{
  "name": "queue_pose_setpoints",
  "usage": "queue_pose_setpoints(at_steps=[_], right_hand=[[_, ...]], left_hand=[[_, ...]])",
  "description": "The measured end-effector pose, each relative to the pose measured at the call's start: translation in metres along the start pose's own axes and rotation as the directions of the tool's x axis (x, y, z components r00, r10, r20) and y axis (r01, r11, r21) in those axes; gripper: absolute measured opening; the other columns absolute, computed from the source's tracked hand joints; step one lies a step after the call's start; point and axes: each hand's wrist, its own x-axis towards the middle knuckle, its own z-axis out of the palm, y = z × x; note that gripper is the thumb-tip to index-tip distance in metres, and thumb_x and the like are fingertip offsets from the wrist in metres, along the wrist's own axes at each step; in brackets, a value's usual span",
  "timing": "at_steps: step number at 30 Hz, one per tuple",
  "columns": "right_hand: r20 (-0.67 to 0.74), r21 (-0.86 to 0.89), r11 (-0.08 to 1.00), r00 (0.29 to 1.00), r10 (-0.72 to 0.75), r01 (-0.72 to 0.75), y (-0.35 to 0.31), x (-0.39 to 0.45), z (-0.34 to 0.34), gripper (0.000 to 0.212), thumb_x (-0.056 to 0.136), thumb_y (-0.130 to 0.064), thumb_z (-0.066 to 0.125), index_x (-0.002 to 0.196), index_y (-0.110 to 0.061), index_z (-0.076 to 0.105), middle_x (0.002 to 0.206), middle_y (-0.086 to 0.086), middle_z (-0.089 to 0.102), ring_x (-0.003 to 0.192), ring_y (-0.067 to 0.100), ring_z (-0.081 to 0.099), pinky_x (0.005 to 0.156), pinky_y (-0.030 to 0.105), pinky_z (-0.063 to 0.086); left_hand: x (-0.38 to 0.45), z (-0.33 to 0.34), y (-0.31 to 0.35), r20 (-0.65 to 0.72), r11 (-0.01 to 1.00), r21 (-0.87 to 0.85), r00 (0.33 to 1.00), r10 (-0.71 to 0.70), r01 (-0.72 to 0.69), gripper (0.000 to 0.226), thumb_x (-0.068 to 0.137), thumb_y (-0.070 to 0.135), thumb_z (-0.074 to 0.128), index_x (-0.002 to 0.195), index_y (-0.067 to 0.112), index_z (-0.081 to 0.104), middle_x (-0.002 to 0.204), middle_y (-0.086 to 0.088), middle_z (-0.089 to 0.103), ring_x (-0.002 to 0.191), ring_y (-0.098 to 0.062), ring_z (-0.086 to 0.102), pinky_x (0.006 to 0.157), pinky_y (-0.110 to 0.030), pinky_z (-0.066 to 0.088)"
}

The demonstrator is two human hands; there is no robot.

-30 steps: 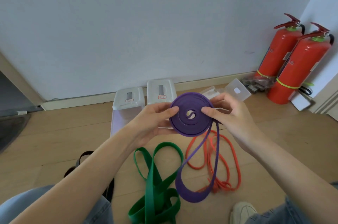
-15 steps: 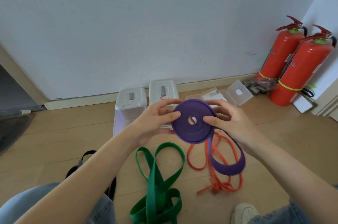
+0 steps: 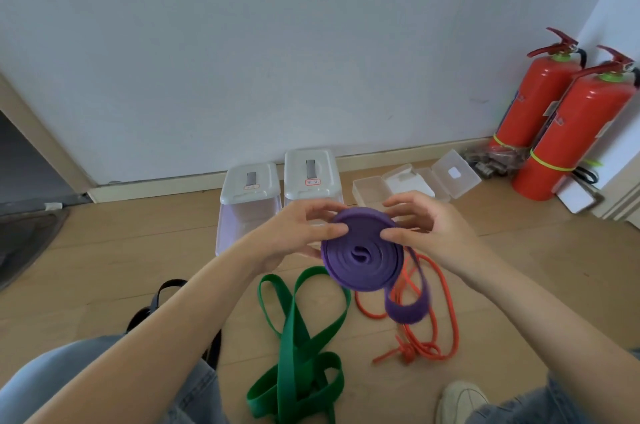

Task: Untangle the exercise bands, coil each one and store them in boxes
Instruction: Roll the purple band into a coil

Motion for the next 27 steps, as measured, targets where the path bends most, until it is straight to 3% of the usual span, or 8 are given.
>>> queue_pose_setpoints(at_steps=[4, 6, 11, 14, 17, 23, 25, 27], right_hand=[[-0.009, 0.09, 0.995, 0.999, 0.031, -0.031, 0.0, 0.004, -0.004, 0.025, 0.078, -0.012, 0.072, 0.098, -0.022, 0.061, 0.09, 0.005, 0.071, 0.08, 0.016, 0.068, 0.069, 0.023, 0.055], [-0.021, 0.129, 0.992, 1.0, 0.021, -0.018, -0.001, 0.004, -0.004, 0.017, 0.082, -0.009, 0.067, 0.095, -0.019, 0.062, 0.087, 0.003, 0.071, 0.074, 0.013, 0.067, 0.064, 0.018, 0.052], [0.051, -0.014, 0.999, 0.998, -0.042, 0.043, -0.008, 0.0, -0.01, 0.017, 0.087, -0.008, 0.061, 0.101, -0.013, 0.068, 0.094, 0.002, 0.072, 0.085, 0.011, 0.066, 0.077, 0.019, 0.052], [0.122, -0.088, 0.993, 0.99, -0.066, 0.077, -0.009, -0.004, -0.003, 0.017, 0.088, -0.01, 0.06, 0.101, -0.015, 0.07, 0.094, -0.002, 0.072, 0.086, 0.008, 0.066, 0.077, 0.02, 0.053], [0.046, -0.022, 0.999, 0.998, -0.044, 0.045, -0.006, -0.003, 0.0, 0.016, 0.087, -0.014, 0.062, 0.102, -0.015, 0.068, 0.096, 0.001, 0.072, 0.088, 0.013, 0.066, 0.078, 0.024, 0.054], [0.048, 0.09, 0.995, 0.998, 0.042, -0.046, 0.0, 0.001, 0.003, 0.024, 0.093, -0.018, 0.053, 0.115, -0.027, 0.058, 0.111, 0.0, 0.065, 0.097, 0.016, 0.065, 0.075, 0.029, 0.057], [0.106, 0.139, 0.99, 0.994, -0.015, 0.0, -0.001, 0.0, 0.016, 0.029, 0.096, -0.018, 0.049, 0.122, -0.03, 0.05, 0.114, -0.004, 0.061, 0.092, 0.003, 0.064, 0.073, 0.027, 0.058], [0.17, 0.085, 0.991, 0.979, -0.117, 0.103, -0.002, -0.002, 0.028, 0.039, 0.09, -0.022, 0.06, 0.123, -0.035, 0.043, 0.116, -0.01, 0.057, 0.094, -0.004, 0.059, 0.074, 0.016, 0.052]], left_hand=[[-0.001, -0.001, 0.0, -0.084, 0.962, -0.268, 0.993, -0.08, 0.055, 0.029, 0.086, 0.013, 0.062, 0.115, 0.013, 0.059, 0.102, -0.001, 0.066, 0.074, -0.014, 0.068, 0.061, -0.03, 0.058], [-0.003, 0.004, -0.003, -0.045, 0.943, -0.318, 0.991, -0.125, 0.104, 0.03, 0.087, 0.012, 0.06, 0.117, 0.011, 0.057, 0.106, -0.005, 0.065, 0.078, -0.021, 0.067, 0.071, -0.038, 0.059], [-0.006, 0.001, -0.002, 0.139, 0.995, -0.001, 0.985, -0.101, 0.102, 0.045, 0.081, 0.023, 0.07, 0.122, 0.028, 0.052, 0.123, 0.006, 0.059, 0.109, -0.012, 0.061, 0.096, -0.038, 0.049], [-0.006, 0.017, 0.0, 0.177, 0.999, 0.008, 0.983, -0.05, 0.049, 0.047, 0.083, 0.025, 0.068, 0.125, 0.033, 0.05, 0.124, 0.001, 0.058, 0.107, -0.015, 0.062, 0.087, -0.031, 0.054], [-0.003, 0.032, -0.006, 0.062, 1.0, -0.004, 0.998, 0.008, -0.008, 0.035, 0.089, 0.024, 0.059, 0.124, 0.027, 0.053, 0.121, -0.005, 0.06, 0.104, -0.022, 0.063, 0.089, -0.038, 0.052], [0.002, 0.027, -0.005, -0.159, 0.911, -0.412, 0.982, -0.103, 0.029, 0.024, 0.096, 0.018, 0.048, 0.118, 0.013, 0.057, 0.11, -0.007, 0.068, 0.096, -0.022, 0.065, 0.083, -0.043, 0.053], [0.005, 0.025, -0.006, -0.212, 0.834, -0.551, 0.963, -0.168, 0.024, 0.021, 0.097, 0.019, 0.045, 0.11, 0.011, 0.06, 0.097, -0.006, 0.072, 0.084, -0.019, 0.068, 0.071, -0.036, 0.057], [0.004, 0.026, -0.007, -0.218, 0.767, -0.641, 0.951, -0.218, 0.028, 0.02, 0.097, 0.019, 0.044, 0.102, 0.011, 0.061, 0.085, -0.004, 0.074, 0.071, -0.016, 0.071, 0.054, -0.029, 0.057]])
